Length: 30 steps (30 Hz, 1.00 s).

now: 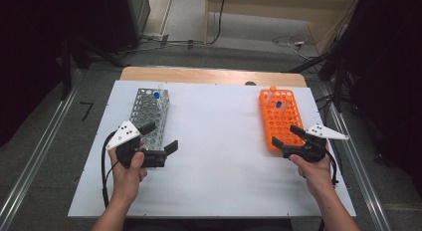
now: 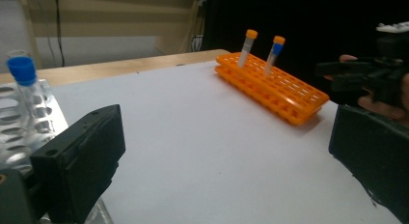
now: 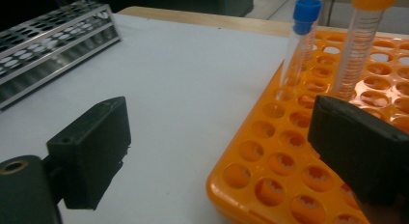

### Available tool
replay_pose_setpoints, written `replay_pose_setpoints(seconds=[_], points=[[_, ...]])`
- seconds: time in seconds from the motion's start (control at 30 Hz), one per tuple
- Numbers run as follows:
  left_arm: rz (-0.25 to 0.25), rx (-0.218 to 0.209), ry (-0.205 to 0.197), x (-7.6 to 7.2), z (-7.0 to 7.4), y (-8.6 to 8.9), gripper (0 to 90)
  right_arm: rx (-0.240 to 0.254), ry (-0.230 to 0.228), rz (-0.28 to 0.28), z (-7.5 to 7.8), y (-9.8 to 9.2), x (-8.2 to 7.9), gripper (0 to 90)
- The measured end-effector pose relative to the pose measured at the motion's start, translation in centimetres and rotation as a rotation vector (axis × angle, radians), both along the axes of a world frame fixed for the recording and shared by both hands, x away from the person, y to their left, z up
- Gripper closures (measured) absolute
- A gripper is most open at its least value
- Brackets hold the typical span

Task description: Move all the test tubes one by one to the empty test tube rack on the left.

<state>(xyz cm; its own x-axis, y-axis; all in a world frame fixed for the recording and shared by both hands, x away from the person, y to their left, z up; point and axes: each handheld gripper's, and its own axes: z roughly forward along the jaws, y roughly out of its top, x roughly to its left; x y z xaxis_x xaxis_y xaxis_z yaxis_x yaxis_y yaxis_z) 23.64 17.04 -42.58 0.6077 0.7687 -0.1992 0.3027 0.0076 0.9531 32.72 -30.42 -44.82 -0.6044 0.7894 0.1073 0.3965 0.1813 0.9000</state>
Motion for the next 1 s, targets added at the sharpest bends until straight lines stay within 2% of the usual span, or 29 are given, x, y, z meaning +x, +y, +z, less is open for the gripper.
replay_pose_setpoints(seconds=[0.03,0.13,0.33,0.4,0.53,0.73,0.87,1.0], points=[[0.000,0.013,-0.001,-0.2,-0.1,-0.1,0.0,-0.006,-0.008,-0.020,0.0,0.1,0.3,11.9],[-0.002,0.004,0.008,-0.4,-0.5,-0.1,0.0,-0.008,-0.012,-0.047,0.0,0.5,1.4,17.5],[-0.014,-0.004,0.015,-0.5,-1.1,0.1,0.0,0.041,0.029,-0.078,-0.2,1.0,3.7,36.4],[-0.018,-0.001,0.015,-0.5,-1.1,0.0,0.0,0.049,0.045,-0.088,-0.2,1.2,4.5,39.6],[-0.023,0.006,0.018,-0.5,-1.2,-0.2,0.0,0.036,0.087,-0.114,-0.4,1.7,6.1,45.6],[-0.027,0.012,0.019,-0.6,-1.3,-0.5,0.0,0.024,0.153,-0.197,-0.4,2.2,8.0,55.1],[-0.030,0.010,0.016,-0.6,-1.3,-0.5,0.0,-0.017,0.195,-0.219,-0.8,2.7,8.9,57.8],[-0.034,0.003,0.017,-0.6,-1.3,-0.5,0.0,-0.035,0.224,-0.216,-1.0,3.0,9.2,62.0]])
